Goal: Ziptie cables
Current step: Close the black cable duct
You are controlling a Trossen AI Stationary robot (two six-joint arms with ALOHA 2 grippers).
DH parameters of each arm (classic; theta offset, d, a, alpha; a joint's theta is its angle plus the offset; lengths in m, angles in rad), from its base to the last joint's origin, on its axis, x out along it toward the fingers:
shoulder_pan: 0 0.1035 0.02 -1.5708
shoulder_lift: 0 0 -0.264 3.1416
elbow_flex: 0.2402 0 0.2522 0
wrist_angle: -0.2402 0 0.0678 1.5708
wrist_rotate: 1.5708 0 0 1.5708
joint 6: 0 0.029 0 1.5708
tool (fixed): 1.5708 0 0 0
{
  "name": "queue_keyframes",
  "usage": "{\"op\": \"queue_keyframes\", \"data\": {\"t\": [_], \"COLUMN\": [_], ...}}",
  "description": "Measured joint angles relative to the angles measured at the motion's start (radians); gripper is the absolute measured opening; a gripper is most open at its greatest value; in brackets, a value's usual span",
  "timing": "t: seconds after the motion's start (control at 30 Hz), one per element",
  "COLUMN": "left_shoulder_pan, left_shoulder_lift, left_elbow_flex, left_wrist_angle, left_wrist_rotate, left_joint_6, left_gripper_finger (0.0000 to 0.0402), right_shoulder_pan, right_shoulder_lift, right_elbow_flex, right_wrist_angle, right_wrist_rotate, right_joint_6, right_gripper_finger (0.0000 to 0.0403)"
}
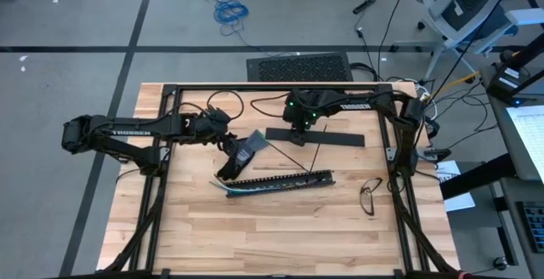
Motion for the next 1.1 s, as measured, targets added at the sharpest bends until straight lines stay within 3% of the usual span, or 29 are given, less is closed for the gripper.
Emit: {"op": "queue_keyframes", "data": {"t": [0.3,0.57,1.1], "left_shoulder_pan": [0.0,0.0,0.0], "left_shoulder_lift": [0.0,0.0,-0.001], "left_elbow_flex": [0.0,0.0,0.0], "left_wrist_angle": [0.001,0.001,0.005], "left_wrist_rotate": [0.0,0.0,-0.001], "left_joint_6": [0.003,0.001,-0.002], "left_gripper_finger": [0.0245,0.0245,0.0245], "right_shoulder_pan": [0.026,0.026,0.02], "right_shoulder_lift": [-0.015,-0.005,0.055], "right_elbow_flex": [0.001,0.001,-0.004], "right_wrist_angle": [-0.001,0.026,-0.071], "right_wrist_rotate": [0.016,0.05,0.039], "right_joint_6": [-0.268,-0.276,-0.299], "right_gripper_finger": [0.025,0.028,0.0281]}}
